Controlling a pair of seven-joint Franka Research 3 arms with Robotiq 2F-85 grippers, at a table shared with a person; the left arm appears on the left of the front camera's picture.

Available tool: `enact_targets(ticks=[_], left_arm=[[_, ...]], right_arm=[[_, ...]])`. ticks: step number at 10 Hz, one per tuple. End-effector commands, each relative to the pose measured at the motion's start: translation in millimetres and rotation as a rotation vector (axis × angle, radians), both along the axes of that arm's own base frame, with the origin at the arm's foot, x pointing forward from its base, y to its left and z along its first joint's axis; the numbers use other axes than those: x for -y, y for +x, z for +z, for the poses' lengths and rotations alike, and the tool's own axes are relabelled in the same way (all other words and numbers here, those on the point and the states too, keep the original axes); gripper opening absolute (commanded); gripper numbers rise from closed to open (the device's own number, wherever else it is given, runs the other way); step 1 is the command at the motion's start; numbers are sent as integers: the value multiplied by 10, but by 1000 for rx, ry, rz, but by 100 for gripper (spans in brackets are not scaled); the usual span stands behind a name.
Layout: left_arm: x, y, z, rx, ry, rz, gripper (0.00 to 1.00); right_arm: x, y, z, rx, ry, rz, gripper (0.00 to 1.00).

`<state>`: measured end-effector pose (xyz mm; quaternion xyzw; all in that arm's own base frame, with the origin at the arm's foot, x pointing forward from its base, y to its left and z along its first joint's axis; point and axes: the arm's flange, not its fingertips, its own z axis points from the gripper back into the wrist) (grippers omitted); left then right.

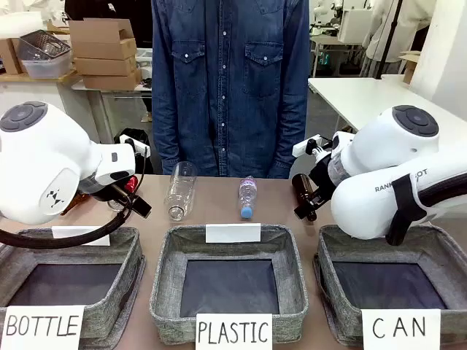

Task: Sort the can waste into the basket.
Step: Pick up the can waste from the table and place it in the right Fabric basket.

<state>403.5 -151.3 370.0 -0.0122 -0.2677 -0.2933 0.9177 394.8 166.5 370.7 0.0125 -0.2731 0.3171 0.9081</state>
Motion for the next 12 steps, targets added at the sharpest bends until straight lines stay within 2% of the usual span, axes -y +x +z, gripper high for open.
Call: enact_targets(ticks=[1,12], left_arm=[[0,0,1,0,0,0,100],[0,0,1,0,0,0,100]], right_arm=[[0,0,1,0,0,0,100],[0,0,1,0,0,0,100]])
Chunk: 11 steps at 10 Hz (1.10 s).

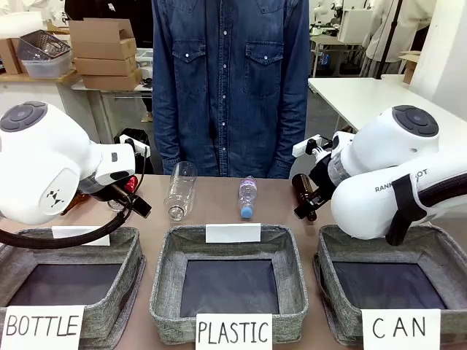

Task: Sort the can waste into the basket.
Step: Pick up the can waste from the table and place it in the right Fabric basket.

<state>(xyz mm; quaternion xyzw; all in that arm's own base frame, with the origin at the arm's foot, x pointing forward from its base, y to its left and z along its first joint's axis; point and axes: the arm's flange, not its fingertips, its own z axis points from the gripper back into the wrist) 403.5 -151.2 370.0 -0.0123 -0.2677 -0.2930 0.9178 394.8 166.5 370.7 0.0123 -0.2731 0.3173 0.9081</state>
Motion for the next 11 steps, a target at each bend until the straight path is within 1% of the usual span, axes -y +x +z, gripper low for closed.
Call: enact_targets(ticks=[1,2,3,4,5,6,7,8,9,10,11], left_arm=[[0,0,0,0,0,0,100],[-77,-117,193,-33,-4,-7,100],[-224,-381,545,-83,33,-32,100],[-388,-699,889,-50,5,-87,100],[-551,-1009,1125,41,0,-98,100],[-611,-1172,1202,75,-33,-117,100],[-163,-359,915,-13,17,-56,100],[-163,-359,915,-13,17,-56,100],[-163,-359,915,-13,17,-56,100],[-285,-599,1294,20,15,-75,100],[-534,-531,1325,-197,-136,-193,100]], right_arm=[[0,0,0,0,0,0,100],[40,-165,209,-51,62,-18,100],[175,-452,584,-76,134,-59,100],[384,-758,913,-56,184,-100,100],[587,-1043,1137,-23,195,-164,100],[692,-1254,1223,35,169,-215,100],[165,-352,962,-45,161,-92,100],[165,-352,962,-45,161,-92,100],[419,-649,1473,-3,189,-145,100],[463,-628,1416,-72,251,-102,100],[750,-672,1433,-222,523,-33,100]])
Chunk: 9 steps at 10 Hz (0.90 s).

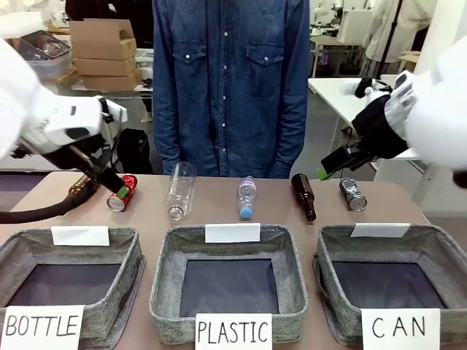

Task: Sort the can waste into the basket.
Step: Pick up the can waste from the table and place it in the right Fabric basket.

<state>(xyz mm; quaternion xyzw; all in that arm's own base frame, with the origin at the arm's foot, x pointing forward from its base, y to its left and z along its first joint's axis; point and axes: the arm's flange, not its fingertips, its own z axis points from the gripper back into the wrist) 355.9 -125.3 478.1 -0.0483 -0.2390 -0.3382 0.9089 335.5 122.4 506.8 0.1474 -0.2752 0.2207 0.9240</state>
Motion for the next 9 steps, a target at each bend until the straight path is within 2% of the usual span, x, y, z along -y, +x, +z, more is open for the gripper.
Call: enact_targets(ticks=[1,2,3,4,5,7,8,9], left_arm=[[-567,-16,276,-300,-370,-191,100],[-917,56,284,-425,-664,-220,100],[-1228,131,229,-510,-908,-175,100],[-1513,218,125,-554,-1098,-115,100],[-1632,258,29,-562,-1210,-54,100],[-1761,398,-195,-556,-1413,44,100],[-1714,439,-252,-520,-1489,81,100],[-1539,467,-212,-420,-1374,91,100]], right_arm=[[596,-155,97,-231,519,70,100],[896,-265,92,-350,770,93,100],[1179,-322,30,-458,897,9,100],[1469,-325,-90,-524,1027,-96,100],[1656,-307,-208,-543,1089,-149,100],[1866,-335,-328,-474,1159,-221,100],[1899,-377,-331,-424,1133,-324,100],[1988,-347,-250,-465,1061,-77,100]])
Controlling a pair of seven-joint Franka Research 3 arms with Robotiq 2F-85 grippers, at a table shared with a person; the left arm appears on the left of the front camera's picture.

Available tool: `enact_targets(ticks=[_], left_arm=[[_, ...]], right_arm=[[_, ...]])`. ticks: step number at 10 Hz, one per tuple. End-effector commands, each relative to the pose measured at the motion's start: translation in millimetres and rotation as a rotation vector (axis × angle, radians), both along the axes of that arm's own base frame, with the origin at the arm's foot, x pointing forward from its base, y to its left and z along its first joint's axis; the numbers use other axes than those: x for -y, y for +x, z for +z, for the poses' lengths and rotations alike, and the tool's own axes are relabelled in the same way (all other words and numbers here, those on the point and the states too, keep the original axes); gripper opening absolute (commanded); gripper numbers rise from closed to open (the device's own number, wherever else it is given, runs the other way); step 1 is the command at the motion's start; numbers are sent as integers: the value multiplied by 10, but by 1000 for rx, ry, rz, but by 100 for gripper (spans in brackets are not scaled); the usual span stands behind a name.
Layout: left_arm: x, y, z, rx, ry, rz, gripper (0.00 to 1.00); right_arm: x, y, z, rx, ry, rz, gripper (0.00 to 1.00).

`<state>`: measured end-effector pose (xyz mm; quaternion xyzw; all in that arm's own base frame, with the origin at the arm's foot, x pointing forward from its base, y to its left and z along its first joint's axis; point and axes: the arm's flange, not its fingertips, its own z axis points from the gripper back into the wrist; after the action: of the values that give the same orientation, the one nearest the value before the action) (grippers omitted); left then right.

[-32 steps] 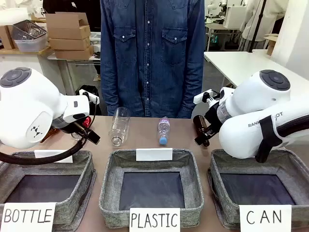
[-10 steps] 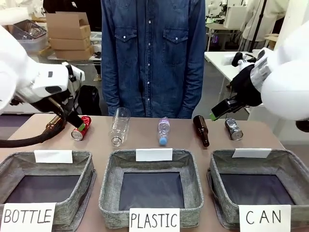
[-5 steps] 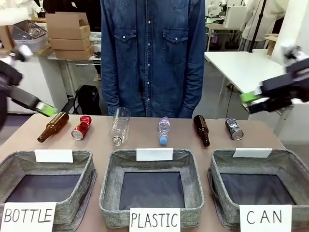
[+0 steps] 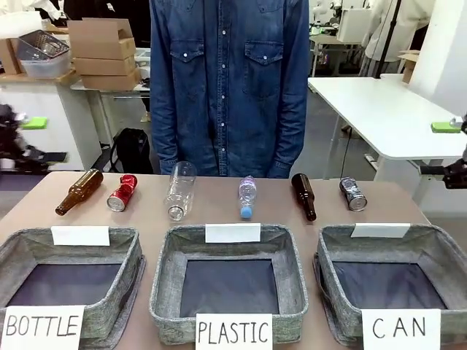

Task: Sort the can waste into the basket.
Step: Pick up the can waste from the table and place it in the right Fabric basket.

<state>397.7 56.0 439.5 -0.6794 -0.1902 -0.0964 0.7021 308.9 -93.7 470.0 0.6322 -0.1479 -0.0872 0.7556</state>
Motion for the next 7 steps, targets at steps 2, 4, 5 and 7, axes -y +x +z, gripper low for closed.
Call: enact_targets(ticks=[2,4,5,7], left_arm=[[-59,-157,134,61,73,-80,100],[-59,-157,134,61,73,-80,100],[-59,-157,134,61,73,-80,100],[-59,-157,134,61,73,-80,100]], right_arm=[[-173,-80,118,74,-45,108,100],[-173,-80,118,74,-45,108,100],[-210,-89,83,28,-51,111,100],[-257,201,116,0,-452,40,100]])
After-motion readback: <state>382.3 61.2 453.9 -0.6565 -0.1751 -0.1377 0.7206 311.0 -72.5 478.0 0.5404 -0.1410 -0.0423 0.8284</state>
